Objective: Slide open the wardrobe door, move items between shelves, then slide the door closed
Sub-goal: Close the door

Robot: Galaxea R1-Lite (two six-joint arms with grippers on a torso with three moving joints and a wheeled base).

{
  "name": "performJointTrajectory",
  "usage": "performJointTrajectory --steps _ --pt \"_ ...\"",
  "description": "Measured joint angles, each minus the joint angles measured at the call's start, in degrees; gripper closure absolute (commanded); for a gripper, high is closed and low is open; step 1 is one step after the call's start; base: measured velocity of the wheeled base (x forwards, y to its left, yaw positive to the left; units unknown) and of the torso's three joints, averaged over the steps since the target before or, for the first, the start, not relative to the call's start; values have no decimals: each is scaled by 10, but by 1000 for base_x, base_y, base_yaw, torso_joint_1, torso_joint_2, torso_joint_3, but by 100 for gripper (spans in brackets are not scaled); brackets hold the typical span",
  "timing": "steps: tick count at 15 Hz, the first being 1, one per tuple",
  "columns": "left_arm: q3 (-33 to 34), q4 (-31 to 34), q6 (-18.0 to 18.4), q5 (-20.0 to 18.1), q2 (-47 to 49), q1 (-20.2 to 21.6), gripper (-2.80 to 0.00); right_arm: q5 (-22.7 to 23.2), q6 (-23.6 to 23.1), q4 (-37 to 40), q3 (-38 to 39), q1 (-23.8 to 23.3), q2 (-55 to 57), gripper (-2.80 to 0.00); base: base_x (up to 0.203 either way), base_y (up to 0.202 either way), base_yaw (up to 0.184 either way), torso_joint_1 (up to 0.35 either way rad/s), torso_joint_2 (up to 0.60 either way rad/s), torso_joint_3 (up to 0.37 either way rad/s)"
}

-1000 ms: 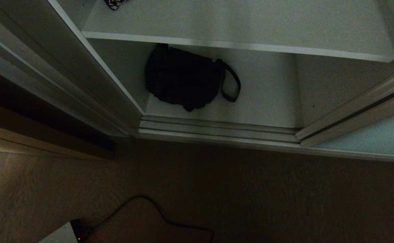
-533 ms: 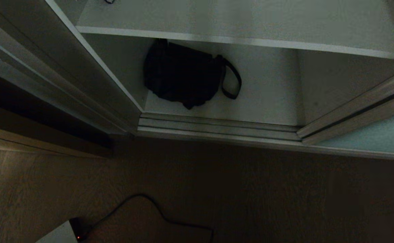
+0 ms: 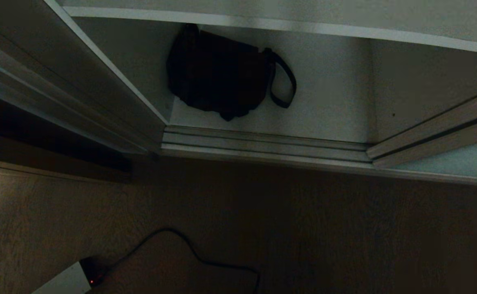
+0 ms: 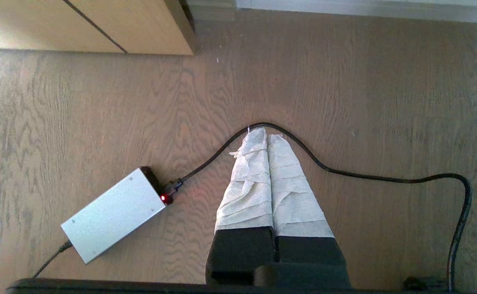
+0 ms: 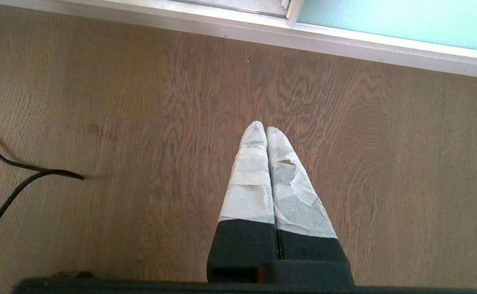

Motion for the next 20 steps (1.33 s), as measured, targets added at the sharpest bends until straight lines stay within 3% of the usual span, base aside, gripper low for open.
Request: performJointTrajectory --steps 6,10,20 --pt "0 0 -5 1 0 0 0 0 0 0 0 0 0 0 0 0 0 1 0 14" --pt "0 -2 -21 0 0 0 0 0 0 0 0 0 0 0 0 0 0 4 1 172" --pt "0 -2 -24 1 0 0 0 -1 1 0 0 0 0 0 0 0 0 1 3 201"
